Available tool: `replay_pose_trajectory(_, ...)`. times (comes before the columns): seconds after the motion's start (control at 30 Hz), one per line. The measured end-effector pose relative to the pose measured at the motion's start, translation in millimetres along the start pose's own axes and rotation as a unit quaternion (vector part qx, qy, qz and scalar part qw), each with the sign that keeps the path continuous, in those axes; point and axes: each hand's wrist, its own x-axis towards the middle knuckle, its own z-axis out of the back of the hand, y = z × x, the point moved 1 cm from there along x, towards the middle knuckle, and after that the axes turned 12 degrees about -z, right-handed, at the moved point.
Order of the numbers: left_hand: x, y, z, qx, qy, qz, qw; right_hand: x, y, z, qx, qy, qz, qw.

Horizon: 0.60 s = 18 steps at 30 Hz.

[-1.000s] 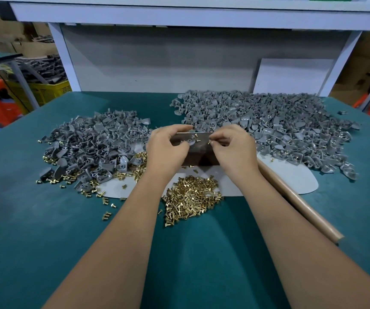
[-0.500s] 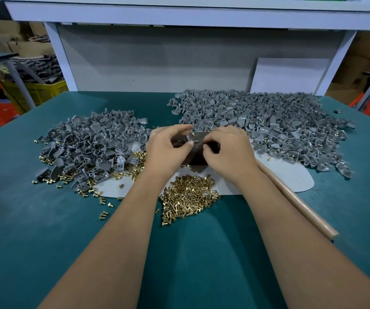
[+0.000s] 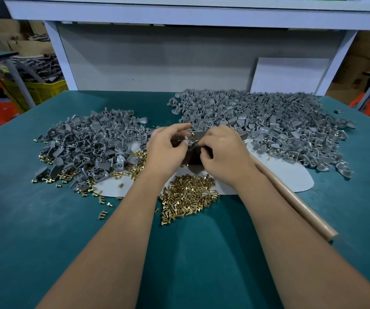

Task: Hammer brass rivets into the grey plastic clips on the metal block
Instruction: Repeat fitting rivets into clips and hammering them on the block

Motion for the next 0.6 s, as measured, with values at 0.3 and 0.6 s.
replay_pose_trajectory(0.3,-0.7,1.1,1.2,0.010,-0.012,0.006,1.000,2.9,-0.9,-5.6,0.043,-0.002,-0.039,0.998)
replay_pose_trajectory(0.6,-2.2,-5.1,1.9,0.005,-0.028,0.007,1.000,0.6,0.4,0.0,0.000,0.011,0.006,1.000)
